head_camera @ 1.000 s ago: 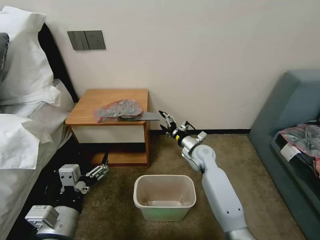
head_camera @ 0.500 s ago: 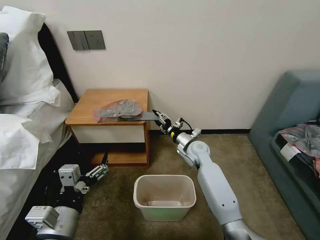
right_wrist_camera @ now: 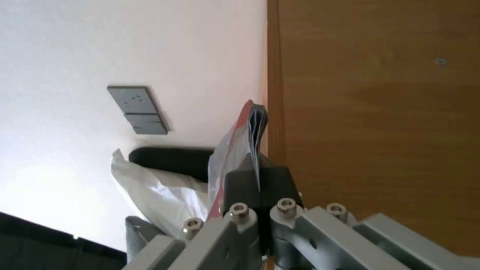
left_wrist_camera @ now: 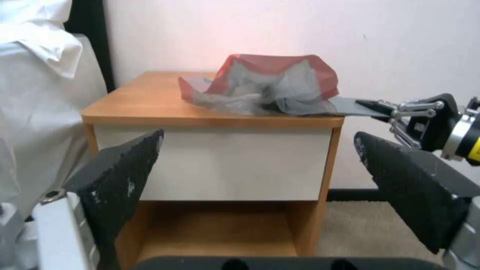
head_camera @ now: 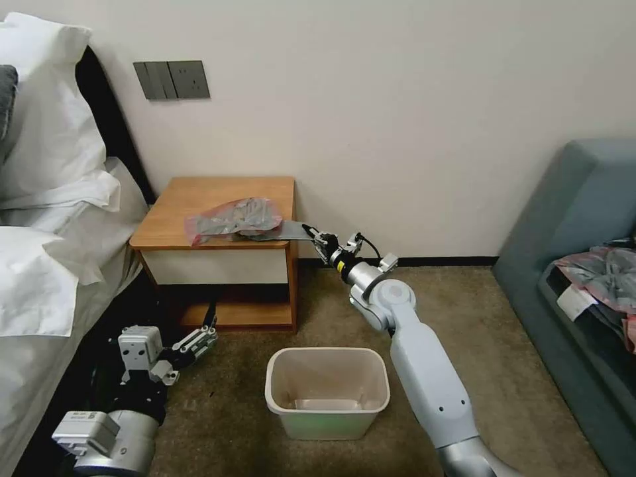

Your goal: Pick up the garbage bag from the table and place it over the trash can.

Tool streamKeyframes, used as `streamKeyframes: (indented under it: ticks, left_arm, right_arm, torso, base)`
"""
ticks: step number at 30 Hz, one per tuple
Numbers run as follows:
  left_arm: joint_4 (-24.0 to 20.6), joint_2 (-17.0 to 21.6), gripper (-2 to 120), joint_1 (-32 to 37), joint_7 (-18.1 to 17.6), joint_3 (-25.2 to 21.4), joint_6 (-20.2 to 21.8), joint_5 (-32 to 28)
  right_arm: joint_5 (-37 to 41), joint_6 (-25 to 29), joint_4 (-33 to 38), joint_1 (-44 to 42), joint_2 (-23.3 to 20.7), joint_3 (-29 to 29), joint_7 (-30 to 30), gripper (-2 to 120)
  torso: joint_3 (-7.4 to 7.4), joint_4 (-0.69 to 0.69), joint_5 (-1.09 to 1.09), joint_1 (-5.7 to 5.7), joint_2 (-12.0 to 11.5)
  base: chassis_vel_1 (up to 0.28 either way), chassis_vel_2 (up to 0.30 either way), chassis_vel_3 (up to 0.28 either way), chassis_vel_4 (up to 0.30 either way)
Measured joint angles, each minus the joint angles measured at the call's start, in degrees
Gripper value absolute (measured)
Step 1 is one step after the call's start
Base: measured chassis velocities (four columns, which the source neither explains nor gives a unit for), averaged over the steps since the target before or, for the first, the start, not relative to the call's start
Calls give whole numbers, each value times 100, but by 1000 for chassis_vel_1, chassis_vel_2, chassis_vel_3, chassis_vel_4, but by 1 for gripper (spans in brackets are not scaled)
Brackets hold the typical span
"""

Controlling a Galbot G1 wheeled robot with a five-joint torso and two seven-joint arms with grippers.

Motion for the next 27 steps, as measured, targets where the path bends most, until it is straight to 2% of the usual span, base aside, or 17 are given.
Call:
streamKeyframes:
  ticks: [5, 11, 18, 27]
  left_arm:
    - [0, -8, 100, -9, 37, 27, -33, 66]
    - [0, 32, 100, -40, 43, 31, -79, 78]
    - [0, 116, 100, -45, 63, 31, -83, 39]
    - [0, 222, 100, -188, 65, 55, -84, -112]
  right_arm:
    - [7, 0, 449, -371, -49, 42, 114, 0]
    - [-175, -6, 1734, -1411, -342, -40, 212, 0]
    - [-347, -9, 2692, -2222, -482, -40, 248, 0]
    - [-518, -21, 3810, -3951, -663, -1, 476, 0]
  torso:
    - [0, 0, 1, 0, 0]
    - [0, -2, 1, 0, 0]
    - [-1, -1, 1, 0, 0]
    - [0, -2, 1, 0, 1]
  base:
    - [0, 0, 0, 0]
    - [0, 0, 0, 0]
    - [0, 0, 0, 0]
    - [0, 0, 0, 0]
